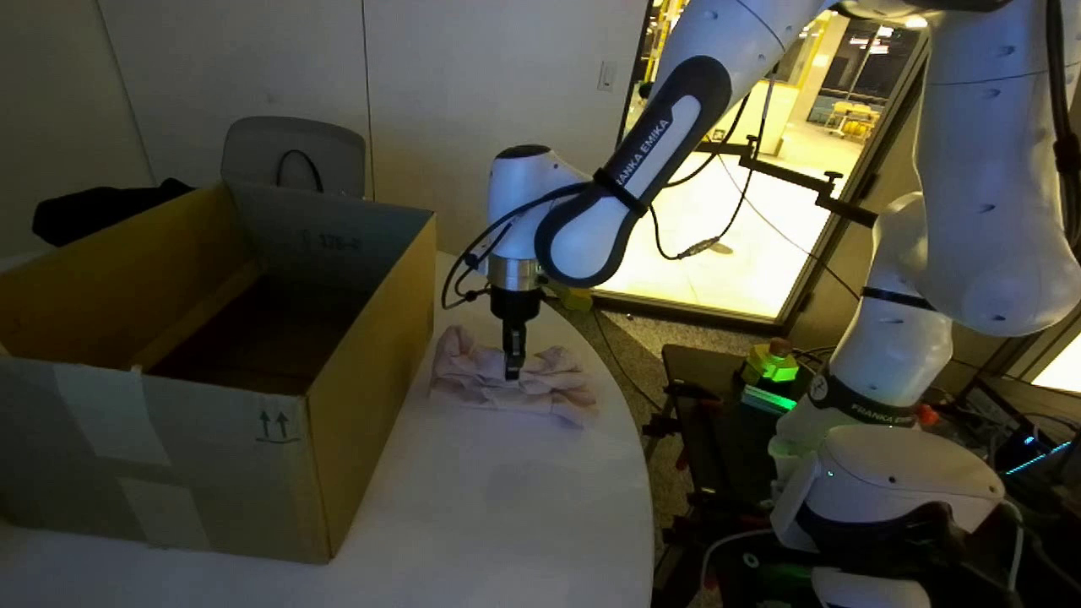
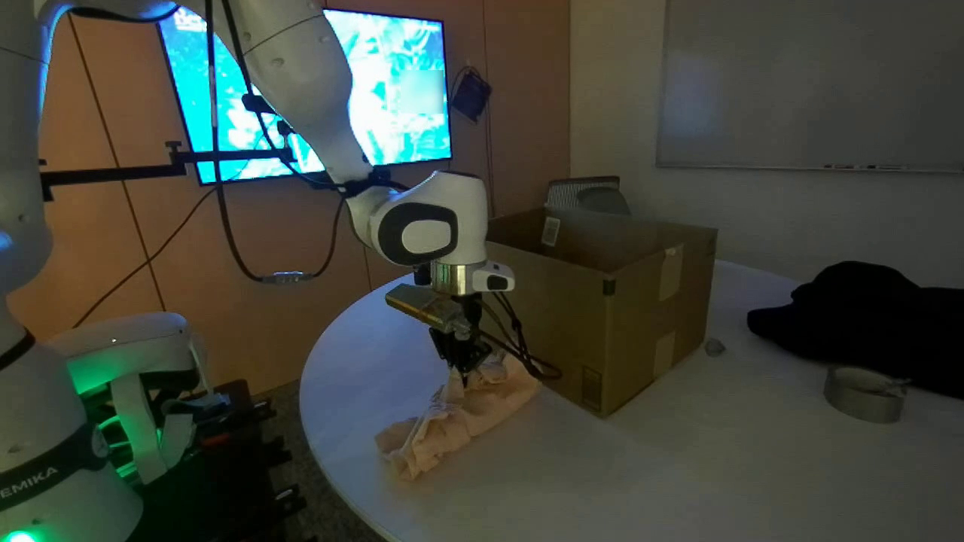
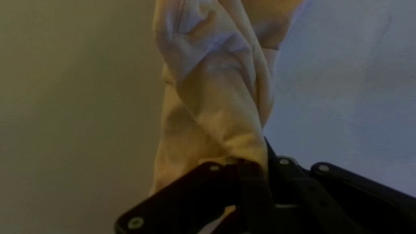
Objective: Put the marker on the shirt, then wrap the marker in the shirt and put it in the box
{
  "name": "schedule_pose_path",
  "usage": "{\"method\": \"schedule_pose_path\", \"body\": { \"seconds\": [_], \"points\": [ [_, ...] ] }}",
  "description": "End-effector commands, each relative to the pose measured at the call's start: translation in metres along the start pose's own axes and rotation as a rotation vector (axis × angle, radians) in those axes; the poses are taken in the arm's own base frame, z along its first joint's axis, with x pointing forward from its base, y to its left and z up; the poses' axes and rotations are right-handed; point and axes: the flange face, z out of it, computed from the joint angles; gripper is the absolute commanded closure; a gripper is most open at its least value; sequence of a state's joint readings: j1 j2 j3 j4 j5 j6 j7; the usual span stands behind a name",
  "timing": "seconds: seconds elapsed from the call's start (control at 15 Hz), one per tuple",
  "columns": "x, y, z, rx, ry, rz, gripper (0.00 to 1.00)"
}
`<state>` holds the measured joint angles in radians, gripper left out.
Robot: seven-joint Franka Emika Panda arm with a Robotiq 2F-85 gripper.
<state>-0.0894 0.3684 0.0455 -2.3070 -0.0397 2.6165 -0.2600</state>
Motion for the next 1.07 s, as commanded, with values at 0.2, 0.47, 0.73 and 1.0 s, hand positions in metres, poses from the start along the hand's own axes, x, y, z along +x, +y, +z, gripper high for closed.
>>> {"method": "schedule_pose_path", "body": {
  "seconds": [0.2,0.47,0.73,1.0],
  "points": [
    [-0.003,-0.041,0.001,-0.027,-0.013,-0.019,0.64],
    [-0.011,-0.054,-0.008,-0.023,-0.010,-0.030,0.32],
    [-0.022,-0.065,-0.022,-0.029,0.003,-0.033,0.04],
    [-0.036,-0.068,-0.036,-0.046,0.009,-0.005,0.00]
  ]
}}
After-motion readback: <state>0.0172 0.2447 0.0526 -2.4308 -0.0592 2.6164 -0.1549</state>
